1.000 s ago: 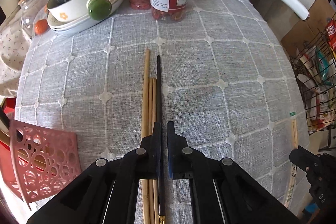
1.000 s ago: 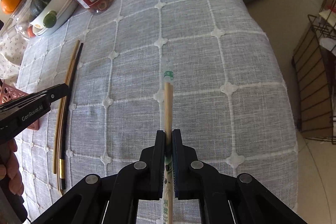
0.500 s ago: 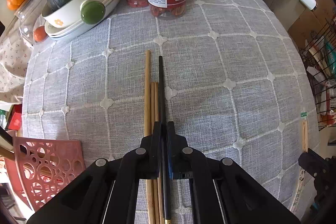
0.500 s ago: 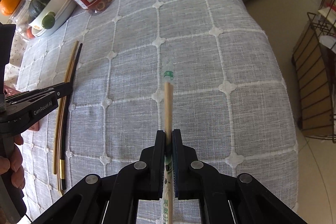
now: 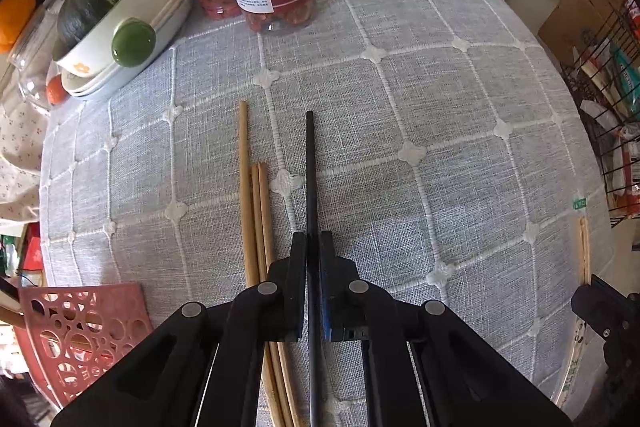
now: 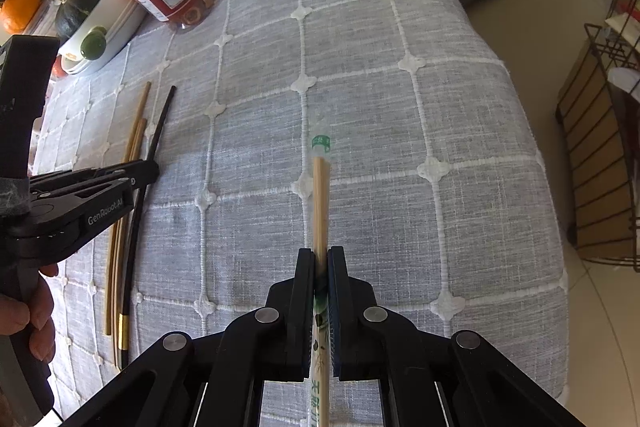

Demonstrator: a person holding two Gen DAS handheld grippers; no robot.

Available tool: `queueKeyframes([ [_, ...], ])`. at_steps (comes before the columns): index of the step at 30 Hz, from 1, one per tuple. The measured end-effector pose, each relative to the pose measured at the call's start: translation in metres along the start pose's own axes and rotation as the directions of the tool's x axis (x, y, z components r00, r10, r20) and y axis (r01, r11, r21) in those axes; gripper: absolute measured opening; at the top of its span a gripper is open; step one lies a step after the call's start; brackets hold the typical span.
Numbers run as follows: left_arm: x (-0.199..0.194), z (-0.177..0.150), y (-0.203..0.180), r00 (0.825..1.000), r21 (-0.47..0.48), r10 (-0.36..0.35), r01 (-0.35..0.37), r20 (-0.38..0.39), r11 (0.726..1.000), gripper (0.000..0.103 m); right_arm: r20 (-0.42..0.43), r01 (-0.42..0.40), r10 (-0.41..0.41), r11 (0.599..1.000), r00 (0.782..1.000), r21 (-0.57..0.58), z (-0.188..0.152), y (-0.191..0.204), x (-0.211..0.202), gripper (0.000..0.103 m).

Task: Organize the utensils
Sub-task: 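Grasp the black chopstick with the left gripper while the right holds the wrapped chopsticks, then lower the black chopstick into the basket and open the left gripper while the right carries the wrapped chopsticks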

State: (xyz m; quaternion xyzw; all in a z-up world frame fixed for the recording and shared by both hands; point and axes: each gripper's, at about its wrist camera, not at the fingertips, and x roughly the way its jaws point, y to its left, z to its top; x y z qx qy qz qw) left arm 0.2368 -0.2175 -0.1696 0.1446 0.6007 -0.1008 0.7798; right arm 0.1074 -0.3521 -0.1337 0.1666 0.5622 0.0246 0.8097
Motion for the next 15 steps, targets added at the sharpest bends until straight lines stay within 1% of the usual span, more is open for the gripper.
queueKeyframes([
  [2,-0.002,-0.003,0.000,1.000,-0.008,-0.006,0.006,0.022,1.000,0.006,0.007,-0.002,0.002,1.000,1.000,-0.001,0.000,0.001,-0.003,0.004],
  [4,-0.011,-0.010,0.001,0.998,-0.003,-0.022,0.022,0.064,1.000,0.006,0.026,-0.006,0.006,1.000,1.000,0.002,-0.001,0.002,-0.010,0.004],
  [8,-0.046,-0.029,0.005,0.985,0.011,-0.072,0.072,0.154,0.997,0.006,0.089,-0.015,0.015,1.000,0.996,0.002,-0.004,0.005,-0.029,0.004],
  [11,-0.080,-0.049,0.009,0.965,0.047,-0.113,0.105,0.237,0.993,0.006,0.135,-0.040,0.038,0.999,0.990,0.007,-0.006,0.010,-0.042,0.004],
  [15,-0.132,-0.089,0.028,0.923,0.068,-0.164,0.149,0.348,0.986,0.006,0.200,-0.068,0.069,0.998,0.977,-0.010,-0.011,0.026,-0.060,0.004],
])
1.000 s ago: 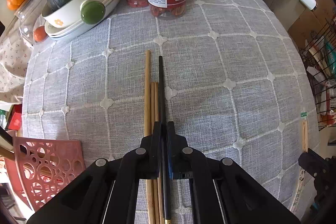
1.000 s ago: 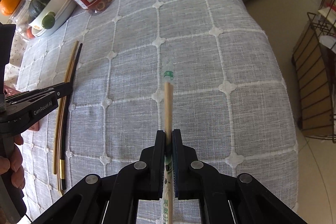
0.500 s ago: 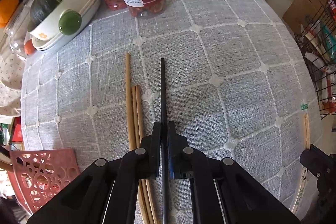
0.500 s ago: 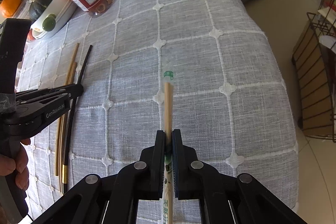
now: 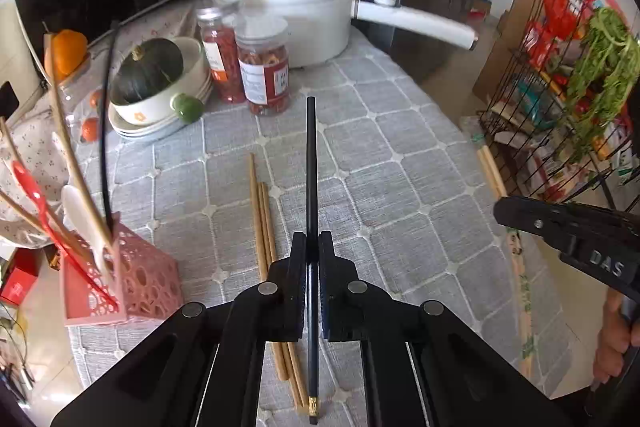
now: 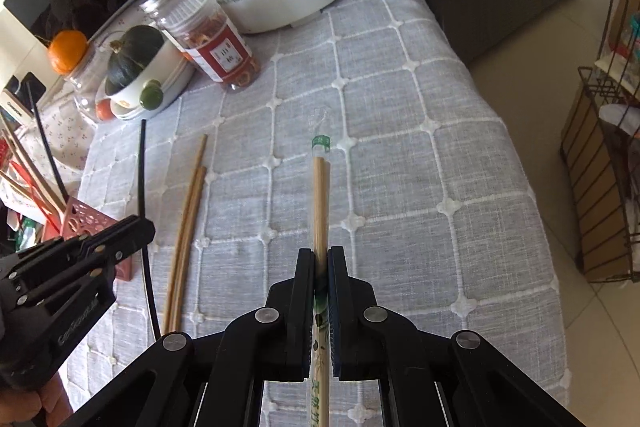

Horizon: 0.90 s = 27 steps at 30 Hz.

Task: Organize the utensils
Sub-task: 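Lower the black chopstick into the basket and open the left gripper while the right carries the wrapped chopsticks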

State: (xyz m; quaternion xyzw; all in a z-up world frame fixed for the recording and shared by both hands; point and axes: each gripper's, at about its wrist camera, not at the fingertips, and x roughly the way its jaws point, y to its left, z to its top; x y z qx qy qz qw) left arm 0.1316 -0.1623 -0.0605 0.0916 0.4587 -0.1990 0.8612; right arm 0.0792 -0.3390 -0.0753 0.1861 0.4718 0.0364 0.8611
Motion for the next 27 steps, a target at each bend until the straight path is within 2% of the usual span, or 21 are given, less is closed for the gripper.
queueKeyframes([
  [3,-0.044,-0.015,0.012,0.996,-0.013,-0.023,0.024,0.087,1.000,0.006,0.055,-0.024,0.026,0.999,0.998,-0.020,-0.001,0.016,-0.013,0.004],
  [7,-0.097,-0.031,0.036,0.982,-0.046,-0.040,0.049,0.185,0.998,0.005,0.134,-0.039,0.048,0.996,0.990,-0.075,-0.003,0.043,-0.029,0.004],
  [10,-0.134,-0.034,0.062,0.958,-0.120,-0.058,0.095,0.280,0.988,0.005,0.168,-0.055,0.072,0.993,0.983,-0.108,-0.003,0.063,-0.033,0.004],
  [14,-0.172,-0.036,0.092,0.927,-0.172,-0.042,0.114,0.373,0.978,0.005,0.184,-0.082,0.104,0.989,0.977,-0.126,-0.004,0.086,-0.028,0.004],
  [22,-0.199,-0.043,0.146,0.882,-0.297,0.035,0.121,0.470,0.947,0.005,0.194,-0.101,0.127,0.985,0.973,-0.138,-0.002,0.118,-0.008,0.004],
  [25,-0.198,-0.044,0.160,0.872,-0.336,0.081,0.099,0.483,0.937,0.005,0.195,-0.108,0.134,0.985,0.972,-0.135,-0.001,0.125,0.000,0.004],
  [27,-0.192,-0.043,0.167,0.874,-0.345,0.100,0.082,0.476,0.935,0.005,0.196,-0.117,0.142,0.984,0.970,-0.132,0.000,0.130,0.003,0.004],
])
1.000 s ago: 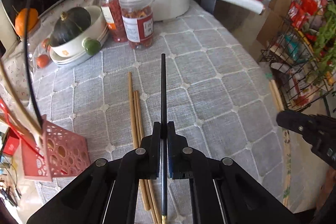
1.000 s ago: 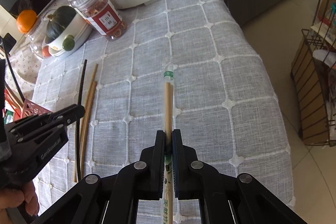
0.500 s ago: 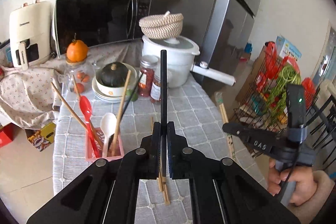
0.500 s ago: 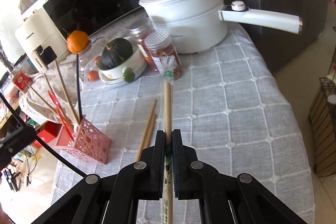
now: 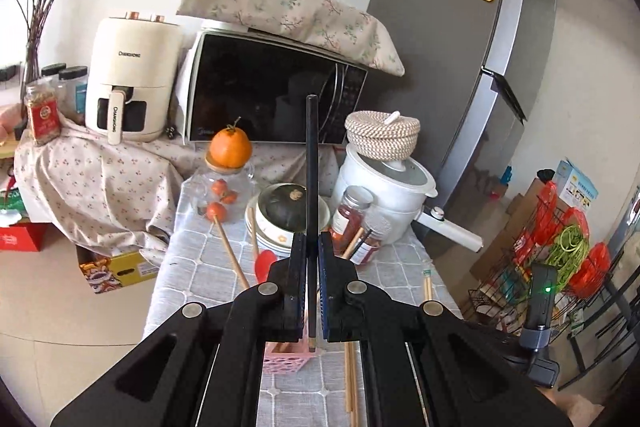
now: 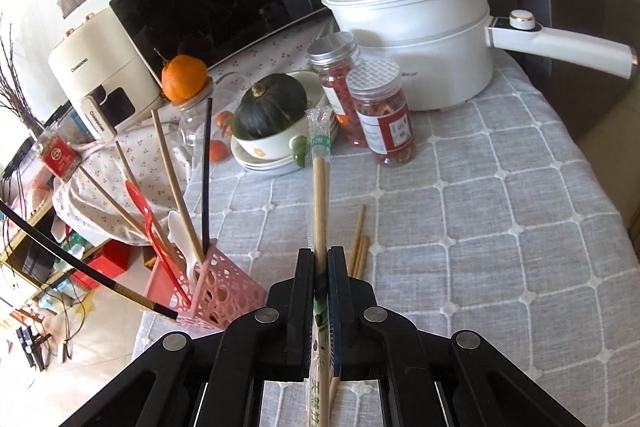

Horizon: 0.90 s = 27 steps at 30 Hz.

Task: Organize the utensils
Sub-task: 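Lower the black chopstick into the basket and open the left gripper while the right carries the wrapped chopsticks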

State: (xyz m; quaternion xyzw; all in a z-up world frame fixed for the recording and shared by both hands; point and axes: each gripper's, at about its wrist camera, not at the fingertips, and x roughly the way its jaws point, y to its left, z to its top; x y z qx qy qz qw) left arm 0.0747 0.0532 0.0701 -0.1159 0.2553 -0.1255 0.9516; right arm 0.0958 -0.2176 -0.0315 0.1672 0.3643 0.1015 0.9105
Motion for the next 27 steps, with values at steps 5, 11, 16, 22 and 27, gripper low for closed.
queueKeyframes([
  [5,0.033,-0.007,0.018,0.996,-0.019,0.046,-0.048,-0.083,0.999,0.005,0.032,-0.021,0.021,1.000,0.999,0.006,0.002,0.014,0.007,0.004],
  [11,0.074,-0.028,0.033,0.980,-0.025,0.080,-0.087,-0.184,0.996,0.005,0.097,-0.035,0.032,0.999,0.995,0.025,0.007,0.029,0.009,0.004],
  [16,0.096,-0.039,0.040,0.976,-0.021,0.048,-0.054,-0.212,0.998,0.006,0.155,-0.052,0.046,0.998,0.987,0.037,0.009,0.043,0.008,0.004],
  [22,0.099,-0.040,0.051,0.962,-0.084,0.025,-0.049,-0.272,0.995,0.010,0.247,-0.055,0.047,0.998,0.968,0.026,0.012,0.060,0.002,0.004],
  [27,0.085,-0.040,0.053,0.946,-0.046,0.078,-0.097,-0.315,0.994,0.043,0.328,-0.027,0.006,0.998,0.945,0.059,0.017,0.073,0.004,0.004],
])
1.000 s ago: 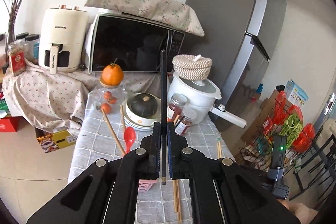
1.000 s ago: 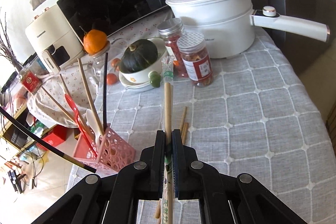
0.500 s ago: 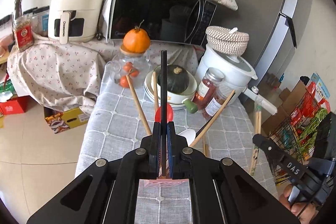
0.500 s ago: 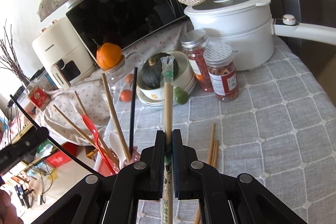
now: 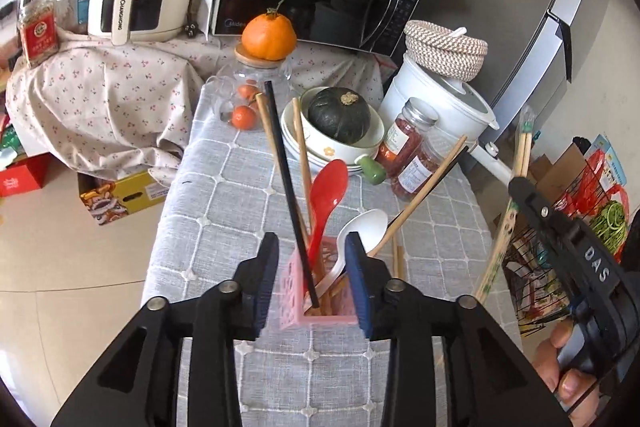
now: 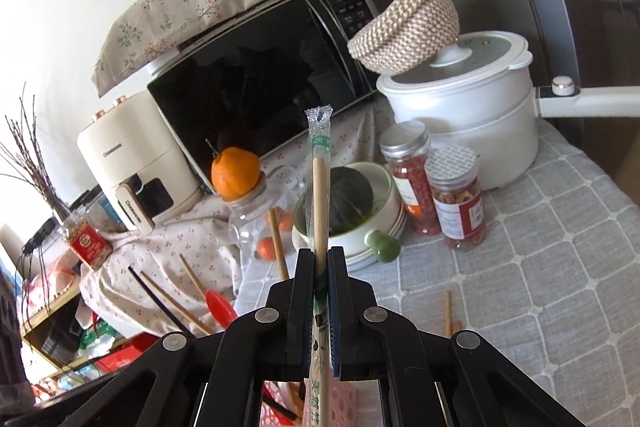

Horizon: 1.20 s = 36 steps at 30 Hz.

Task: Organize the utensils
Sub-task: 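Lower the black chopstick into the basket and open the left gripper while the right carries the wrapped chopsticks, then lower the wrapped chopsticks into the pink basket and open the right gripper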

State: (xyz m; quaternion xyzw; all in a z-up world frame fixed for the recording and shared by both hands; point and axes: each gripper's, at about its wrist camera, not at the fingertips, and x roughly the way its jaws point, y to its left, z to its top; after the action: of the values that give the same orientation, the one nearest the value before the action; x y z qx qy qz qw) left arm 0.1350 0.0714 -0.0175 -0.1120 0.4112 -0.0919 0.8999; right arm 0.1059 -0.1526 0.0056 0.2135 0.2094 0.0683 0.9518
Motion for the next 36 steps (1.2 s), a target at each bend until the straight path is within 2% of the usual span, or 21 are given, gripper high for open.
queueKeyframes([
  [3,-0.004,-0.006,0.007,0.996,0.031,0.081,-0.080,-0.040,0.996,0.046,0.068,0.037,-0.038,0.999,0.997,0.015,0.000,0.012,0.006,0.004],
  [9,-0.008,-0.013,0.023,0.986,0.077,0.161,-0.157,-0.050,0.985,0.046,0.199,0.095,-0.095,0.995,0.975,0.010,-0.015,0.037,0.022,0.004],
  [13,-0.008,-0.014,0.032,0.985,0.062,0.160,-0.157,-0.057,0.986,0.046,0.285,0.164,-0.155,0.986,0.946,-0.010,-0.027,0.049,0.033,0.005],
  [17,-0.005,-0.013,0.035,0.984,0.066,0.166,-0.162,-0.060,0.985,0.046,0.317,0.218,-0.202,0.976,0.927,-0.015,-0.040,0.051,0.042,0.006],
  [20,-0.002,-0.013,0.038,0.981,0.059,0.182,-0.178,-0.063,0.982,0.046,0.291,0.204,-0.196,0.979,0.936,0.003,-0.051,0.046,0.044,0.009],
  [23,-0.001,-0.014,0.039,0.978,0.061,0.197,-0.194,-0.061,0.979,0.046,0.222,0.159,-0.164,0.986,0.961,0.041,-0.054,0.039,0.041,0.014],
  [28,0.000,-0.018,0.033,0.977,0.074,0.201,-0.196,-0.067,0.978,0.046,0.187,0.139,-0.135,0.990,0.973,-0.006,-0.048,0.037,0.022,0.034],
  [32,-0.001,-0.023,0.025,0.981,0.081,0.184,-0.178,-0.068,0.981,0.056,0.155,0.145,-0.137,0.988,0.978,-0.044,-0.038,0.029,0.005,0.041],
  [36,0.001,-0.030,0.014,0.983,0.096,0.166,-0.158,-0.081,0.983,0.063,0.078,0.160,-0.155,0.986,0.985,-0.058,-0.027,0.011,-0.007,0.048],
])
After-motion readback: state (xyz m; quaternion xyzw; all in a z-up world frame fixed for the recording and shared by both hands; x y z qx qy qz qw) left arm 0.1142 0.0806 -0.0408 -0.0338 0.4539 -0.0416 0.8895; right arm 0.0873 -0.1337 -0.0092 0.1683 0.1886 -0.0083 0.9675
